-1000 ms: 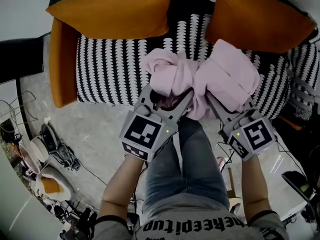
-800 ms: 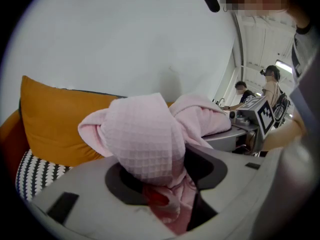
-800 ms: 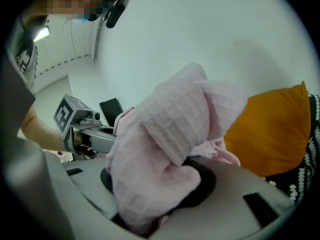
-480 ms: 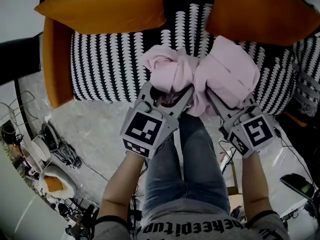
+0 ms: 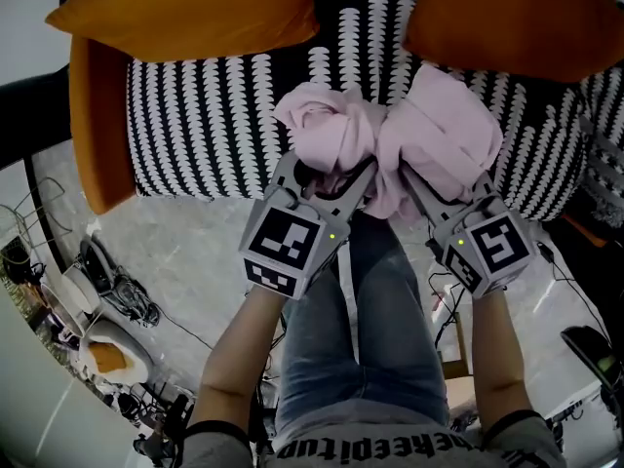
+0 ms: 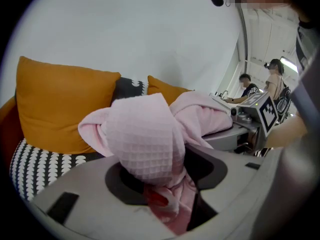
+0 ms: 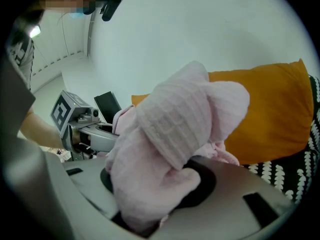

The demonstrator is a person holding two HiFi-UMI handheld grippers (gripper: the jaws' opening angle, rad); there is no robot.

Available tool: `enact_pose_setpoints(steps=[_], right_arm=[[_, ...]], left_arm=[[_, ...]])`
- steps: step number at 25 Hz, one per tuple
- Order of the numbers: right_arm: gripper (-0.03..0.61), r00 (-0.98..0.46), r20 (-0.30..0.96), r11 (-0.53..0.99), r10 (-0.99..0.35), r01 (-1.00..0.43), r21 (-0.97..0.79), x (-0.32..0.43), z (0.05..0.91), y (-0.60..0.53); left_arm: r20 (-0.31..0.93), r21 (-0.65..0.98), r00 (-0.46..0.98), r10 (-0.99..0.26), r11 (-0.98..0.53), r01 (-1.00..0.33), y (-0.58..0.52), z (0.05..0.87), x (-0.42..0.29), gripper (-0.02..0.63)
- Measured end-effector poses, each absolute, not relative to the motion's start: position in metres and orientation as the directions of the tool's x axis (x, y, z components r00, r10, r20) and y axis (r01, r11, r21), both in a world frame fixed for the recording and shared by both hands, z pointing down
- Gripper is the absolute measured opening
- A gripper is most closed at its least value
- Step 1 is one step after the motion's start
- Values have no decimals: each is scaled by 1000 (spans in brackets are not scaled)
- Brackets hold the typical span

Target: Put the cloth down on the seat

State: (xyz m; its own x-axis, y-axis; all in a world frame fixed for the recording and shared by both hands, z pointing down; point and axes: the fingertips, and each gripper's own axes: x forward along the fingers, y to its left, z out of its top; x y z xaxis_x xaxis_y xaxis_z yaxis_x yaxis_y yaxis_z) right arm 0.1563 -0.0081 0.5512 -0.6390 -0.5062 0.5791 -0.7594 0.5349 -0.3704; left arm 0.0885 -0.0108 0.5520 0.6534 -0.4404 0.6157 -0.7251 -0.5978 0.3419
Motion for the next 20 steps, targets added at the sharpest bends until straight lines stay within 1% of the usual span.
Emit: enact_pose_setpoints(steps=[8,13,20], right_arm=[[186,-633,605,513,-484,-765,-389,168,572,-19],[187,-629,618,507,-472,-767,-393,177,597,-4],[187,-606,654,495,-453,-781,-381,155,594,-5]], left_arm=[[643,352,642,-418,-584,-732,-23,570,99,241],[661,349,633,-404,-581,-735,-8,595,107,240],[671,369,632,-389,-564,-739,-9,593,86,241]])
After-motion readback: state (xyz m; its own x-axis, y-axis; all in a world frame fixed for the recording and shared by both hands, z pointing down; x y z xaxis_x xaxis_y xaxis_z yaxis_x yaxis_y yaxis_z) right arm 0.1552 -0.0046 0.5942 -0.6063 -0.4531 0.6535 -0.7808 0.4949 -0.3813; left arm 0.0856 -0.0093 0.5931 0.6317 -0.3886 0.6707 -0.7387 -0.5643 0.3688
